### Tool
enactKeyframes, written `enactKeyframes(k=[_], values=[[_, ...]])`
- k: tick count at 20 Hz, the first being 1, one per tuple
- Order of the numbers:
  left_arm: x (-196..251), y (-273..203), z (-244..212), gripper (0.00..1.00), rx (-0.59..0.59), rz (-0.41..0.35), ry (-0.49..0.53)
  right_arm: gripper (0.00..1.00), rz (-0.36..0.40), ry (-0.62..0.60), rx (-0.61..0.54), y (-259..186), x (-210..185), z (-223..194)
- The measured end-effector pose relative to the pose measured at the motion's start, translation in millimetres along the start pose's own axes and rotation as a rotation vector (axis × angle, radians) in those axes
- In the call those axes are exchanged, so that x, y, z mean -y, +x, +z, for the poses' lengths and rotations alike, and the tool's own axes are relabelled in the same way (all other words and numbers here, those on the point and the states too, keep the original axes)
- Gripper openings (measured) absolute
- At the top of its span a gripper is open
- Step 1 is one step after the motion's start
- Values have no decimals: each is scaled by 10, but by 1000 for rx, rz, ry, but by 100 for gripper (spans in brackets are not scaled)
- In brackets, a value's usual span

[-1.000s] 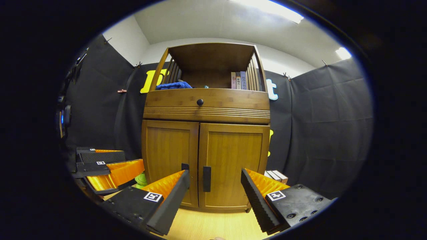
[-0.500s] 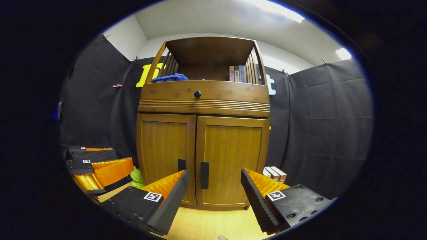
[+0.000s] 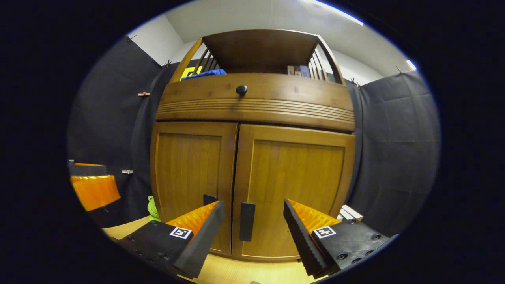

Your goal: Open the right door of the double-door shoe cabinet with the right hand, and open the left door with the left hand.

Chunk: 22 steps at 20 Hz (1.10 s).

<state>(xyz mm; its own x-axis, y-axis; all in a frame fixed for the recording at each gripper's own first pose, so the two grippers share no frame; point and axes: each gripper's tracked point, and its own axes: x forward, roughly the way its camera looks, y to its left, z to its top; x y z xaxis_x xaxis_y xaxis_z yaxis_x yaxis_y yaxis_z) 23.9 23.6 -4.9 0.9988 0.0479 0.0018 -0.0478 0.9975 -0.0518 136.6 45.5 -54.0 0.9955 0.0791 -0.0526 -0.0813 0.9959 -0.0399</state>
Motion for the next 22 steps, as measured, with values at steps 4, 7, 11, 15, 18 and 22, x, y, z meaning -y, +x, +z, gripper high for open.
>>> enactKeyframes(k=[4,7,11,15,18,22], values=[[-73,94,-57,95,-22,60,30,94,-4,26,-40,337,63,-326],[-141,180,-64,96,-25,98,22,92,-7,28,-78,562,69,-531],[-228,242,-82,96,-35,148,29,80,-14,4,-103,772,84,-737],[-258,285,-81,96,-36,177,40,77,0,13,-143,961,19,-924],[-272,307,-75,96,-34,193,42,56,11,16,-140,976,-24,-945],[-271,330,-109,96,-47,199,30,31,-10,23,-152,950,-36,-957]])
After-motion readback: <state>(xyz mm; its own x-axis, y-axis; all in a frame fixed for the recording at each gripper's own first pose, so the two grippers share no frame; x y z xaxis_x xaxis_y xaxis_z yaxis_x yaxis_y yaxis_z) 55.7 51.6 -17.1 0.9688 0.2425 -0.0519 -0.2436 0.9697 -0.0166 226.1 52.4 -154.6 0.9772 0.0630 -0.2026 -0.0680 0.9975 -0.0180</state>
